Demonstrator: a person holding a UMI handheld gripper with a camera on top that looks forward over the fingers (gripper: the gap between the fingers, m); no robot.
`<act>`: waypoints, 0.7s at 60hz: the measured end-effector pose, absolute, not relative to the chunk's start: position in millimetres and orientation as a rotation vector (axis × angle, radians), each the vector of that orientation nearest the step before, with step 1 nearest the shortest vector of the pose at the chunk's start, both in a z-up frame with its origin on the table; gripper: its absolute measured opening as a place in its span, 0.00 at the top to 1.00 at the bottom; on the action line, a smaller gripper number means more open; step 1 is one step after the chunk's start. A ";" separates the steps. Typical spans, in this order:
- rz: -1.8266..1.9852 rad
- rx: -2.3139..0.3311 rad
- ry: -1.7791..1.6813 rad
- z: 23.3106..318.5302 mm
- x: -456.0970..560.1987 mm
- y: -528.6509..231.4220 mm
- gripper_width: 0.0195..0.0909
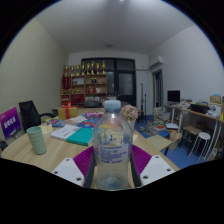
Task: Pour water
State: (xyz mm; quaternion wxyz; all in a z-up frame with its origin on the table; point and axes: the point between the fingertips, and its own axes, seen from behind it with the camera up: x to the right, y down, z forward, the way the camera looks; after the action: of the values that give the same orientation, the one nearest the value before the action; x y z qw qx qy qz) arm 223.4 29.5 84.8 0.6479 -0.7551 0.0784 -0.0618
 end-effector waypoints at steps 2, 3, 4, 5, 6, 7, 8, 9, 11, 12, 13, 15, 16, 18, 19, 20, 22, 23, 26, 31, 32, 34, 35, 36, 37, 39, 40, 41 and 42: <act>-0.127 -1.719 0.179 83.8 222.3 32.3 0.50; -0.117 -1.723 0.184 82.9 221.9 33.4 0.50; -0.106 -1.729 0.190 82.2 221.5 34.2 0.50; -0.093 -1.734 0.198 81.1 220.4 37.1 0.51; -0.085 -1.742 0.202 80.6 220.3 38.0 0.54; -0.083 -1.750 0.205 80.7 221.1 38.9 0.54; -0.081 -1.759 0.204 81.4 221.5 39.7 0.55; -0.082 -1.771 0.202 81.4 222.0 40.6 0.59; -0.078 -1.801 0.202 81.2 221.9 42.0 0.61; -0.078 -1.814 0.202 82.2 222.0 42.3 0.62; -0.079 -1.824 0.202 83.3 222.1 36.7 0.66; -0.099 -1.836 0.187 92.4 220.2 42.7 0.66; -0.114 -1.842 0.165 98.3 219.2 44.0 0.65; -0.149 -1.847 0.102 113.9 214.3 47.8 0.66; -0.166 -1.846 0.060 123.3 212.3 46.5 0.66; -0.190 -1.842 0.019 133.4 208.4 49.4 0.65; -0.254 -1.822 -0.062 144.6 194.0 60.5 0.65; -0.288 -1.815 -0.111 155.3 188.7 63.4 0.65; -0.405 -1.791 -0.281 182.1 169.7 73.2 0.66; -0.640 -1.696 -0.612 213.5 135.7 96.8 0.66; -0.698 -1.672 -0.685 216.7 126.7 101.2 0.66; -0.819 -1.614 -0.823 221.5 108.9 112.2 0.66; -0.878 -1.581 -0.893 223.1 100.5 117.4 0.66; -0.936 -1.551 -0.958 222.4 92.7 122.5 0.66; -0.991 -1.521 -1.026 220.8 85.3 127.0 0.66; -1.086 -1.461 -1.152 215.7 69.9 136.1 0.66; -1.125 -1.432 -1.216 210.8 62.3 140.9 0.66; -1.145 -1.402 -1.298 217.2 69.5 135.0 0.66; -1.189 -1.381 -1.352 213.7 57.4 134.5 0.65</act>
State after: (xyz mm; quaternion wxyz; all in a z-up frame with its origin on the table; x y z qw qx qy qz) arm 57.4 134.5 213.7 0.4226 -0.5516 -0.5401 -0.4749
